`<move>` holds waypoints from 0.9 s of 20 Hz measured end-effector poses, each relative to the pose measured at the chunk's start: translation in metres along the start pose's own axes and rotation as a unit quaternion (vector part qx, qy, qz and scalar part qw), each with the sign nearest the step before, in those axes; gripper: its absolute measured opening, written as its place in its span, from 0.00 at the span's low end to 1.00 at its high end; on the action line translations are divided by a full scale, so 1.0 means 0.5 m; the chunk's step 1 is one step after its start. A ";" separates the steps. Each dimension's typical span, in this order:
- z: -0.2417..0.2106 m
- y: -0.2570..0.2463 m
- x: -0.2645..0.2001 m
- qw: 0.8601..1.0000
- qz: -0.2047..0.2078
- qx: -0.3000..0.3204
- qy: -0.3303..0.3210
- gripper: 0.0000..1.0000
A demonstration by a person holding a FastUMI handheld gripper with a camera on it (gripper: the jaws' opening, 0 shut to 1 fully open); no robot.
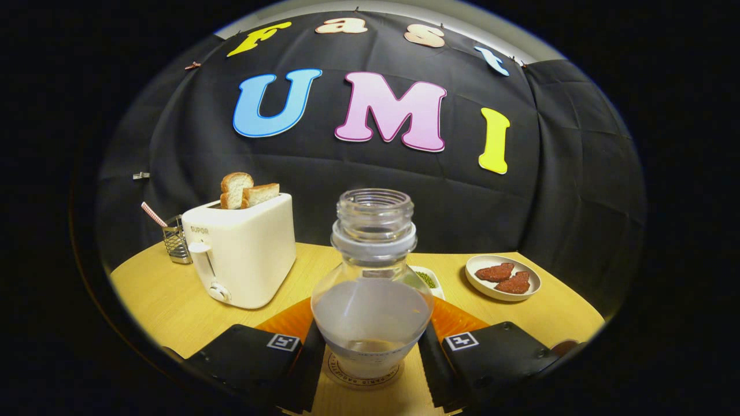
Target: Take the bottle from table, then pour the juice into the cup, finally place the bottle on the coaster
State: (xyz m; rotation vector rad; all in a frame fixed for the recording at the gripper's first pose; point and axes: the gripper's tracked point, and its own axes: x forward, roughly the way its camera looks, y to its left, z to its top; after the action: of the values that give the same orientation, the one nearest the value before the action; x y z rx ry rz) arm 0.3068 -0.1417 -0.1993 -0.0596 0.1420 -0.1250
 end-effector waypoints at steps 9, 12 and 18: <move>-0.011 -0.006 -0.001 1.000 -0.011 0.015 0.014 0.86; -0.011 -0.008 -0.014 1.000 -0.009 0.022 0.020 0.97; -0.014 -0.019 -0.110 0.999 -0.004 -0.016 0.049 0.97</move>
State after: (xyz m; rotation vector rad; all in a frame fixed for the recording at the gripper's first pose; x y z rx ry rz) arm 0.2508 -0.1446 -0.1981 -0.0870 0.2413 -0.1329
